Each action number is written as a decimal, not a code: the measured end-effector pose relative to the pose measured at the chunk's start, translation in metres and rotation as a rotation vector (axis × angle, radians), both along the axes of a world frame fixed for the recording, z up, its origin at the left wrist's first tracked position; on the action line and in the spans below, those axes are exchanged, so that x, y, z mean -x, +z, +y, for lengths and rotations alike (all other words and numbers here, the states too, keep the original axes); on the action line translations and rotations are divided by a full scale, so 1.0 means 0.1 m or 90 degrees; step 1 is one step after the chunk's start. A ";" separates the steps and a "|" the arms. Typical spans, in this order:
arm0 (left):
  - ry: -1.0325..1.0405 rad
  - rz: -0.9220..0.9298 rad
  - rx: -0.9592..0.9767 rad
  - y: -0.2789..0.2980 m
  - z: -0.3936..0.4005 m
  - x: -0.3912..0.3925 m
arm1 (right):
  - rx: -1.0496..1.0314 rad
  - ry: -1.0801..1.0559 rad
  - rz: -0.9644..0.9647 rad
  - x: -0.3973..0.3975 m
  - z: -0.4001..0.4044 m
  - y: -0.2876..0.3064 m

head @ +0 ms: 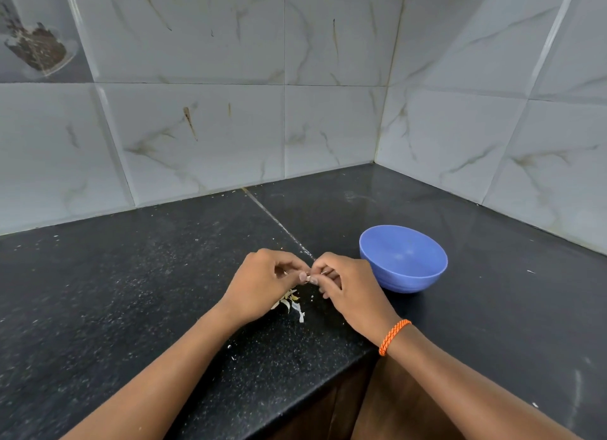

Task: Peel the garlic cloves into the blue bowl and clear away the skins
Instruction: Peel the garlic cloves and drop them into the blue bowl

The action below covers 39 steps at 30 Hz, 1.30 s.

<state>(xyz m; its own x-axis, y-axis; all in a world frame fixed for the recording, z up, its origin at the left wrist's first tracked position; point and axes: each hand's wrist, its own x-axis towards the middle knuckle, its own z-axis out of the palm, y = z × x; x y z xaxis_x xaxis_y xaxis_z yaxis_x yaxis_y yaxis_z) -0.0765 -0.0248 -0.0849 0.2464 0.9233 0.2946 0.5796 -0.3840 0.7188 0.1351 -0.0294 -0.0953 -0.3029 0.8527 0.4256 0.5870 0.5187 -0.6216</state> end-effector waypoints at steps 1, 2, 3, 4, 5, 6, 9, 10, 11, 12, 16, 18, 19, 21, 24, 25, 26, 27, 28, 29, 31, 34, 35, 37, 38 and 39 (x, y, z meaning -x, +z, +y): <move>0.000 -0.024 0.002 0.00 -0.01 -0.01 | 0.010 -0.003 0.037 -0.01 0.00 -0.02; 0.004 -0.038 0.002 0.01 -0.02 -0.02 | 0.019 -0.002 0.067 -0.01 0.00 -0.03; 0.010 -0.045 0.001 0.00 -0.02 -0.03 | 0.026 -0.001 0.093 -0.01 -0.01 -0.04; 0.018 -0.048 -0.001 0.00 -0.03 -0.04 | 0.030 -0.002 0.112 0.00 0.00 -0.04; 0.026 -0.051 -0.004 0.00 -0.04 -0.06 | 0.032 -0.003 0.128 0.01 0.01 -0.03; 0.034 -0.057 -0.006 0.00 -0.05 -0.06 | 0.033 -0.001 0.139 0.03 0.01 -0.02; 0.043 -0.100 -0.009 -0.01 -0.03 -0.05 | 0.038 0.011 0.174 0.10 0.04 -0.02; 0.042 -0.119 -0.010 -0.01 -0.03 -0.04 | 0.042 0.015 0.186 0.12 0.05 -0.02; 0.043 -0.142 -0.009 0.00 -0.03 -0.03 | 0.048 0.020 0.198 0.13 0.06 -0.02; 0.046 -0.163 -0.007 0.00 -0.03 -0.03 | 0.057 0.025 0.210 0.14 0.06 -0.02; 0.043 -0.266 0.018 -0.01 -0.05 -0.04 | 0.109 0.057 0.261 0.16 0.08 -0.04; 0.033 -0.311 0.032 -0.02 -0.05 -0.05 | 0.139 0.073 0.296 0.16 0.09 -0.04; 0.031 -0.328 0.035 -0.03 -0.05 -0.06 | 0.155 0.081 0.320 0.17 0.09 -0.04; 0.025 -0.365 0.035 -0.03 -0.06 -0.08 | 0.188 0.101 0.379 0.19 0.09 -0.03; 0.018 -0.419 0.045 -0.01 -0.09 -0.11 | 0.239 0.150 0.474 0.22 0.06 -0.03; 0.020 -0.426 0.046 -0.01 -0.09 -0.12 | 0.256 0.168 0.503 0.22 0.05 -0.04; 0.020 -0.430 0.044 0.00 -0.09 -0.11 | 0.273 0.186 0.527 0.23 0.04 -0.03; 0.019 -0.432 0.044 0.00 -0.09 -0.11 | 0.287 0.198 0.545 0.23 0.04 -0.04; 0.015 -0.434 0.044 0.01 -0.09 -0.10 | 0.299 0.207 0.559 0.23 0.04 -0.03; 0.011 -0.432 0.044 0.01 -0.09 -0.10 | 0.307 0.213 0.568 0.23 0.04 -0.03; 0.008 -0.427 0.043 0.03 -0.10 -0.09 | 0.309 0.210 0.580 0.21 0.05 -0.03; 0.068 -0.447 0.032 0.08 -0.10 -0.04 | 0.279 0.164 0.542 0.16 0.08 -0.03; 0.096 -0.430 0.014 0.10 -0.08 0.00 | 0.257 0.139 0.498 0.15 0.09 -0.04; 0.141 -0.331 -0.048 0.11 -0.04 0.08 | 0.192 0.091 0.394 0.14 0.11 -0.07; 0.156 -0.272 -0.073 0.11 -0.04 0.11 | 0.159 0.070 0.345 0.15 0.12 -0.08; 0.165 -0.226 -0.089 0.11 -0.04 0.12 | 0.125 0.048 0.297 0.16 0.12 -0.09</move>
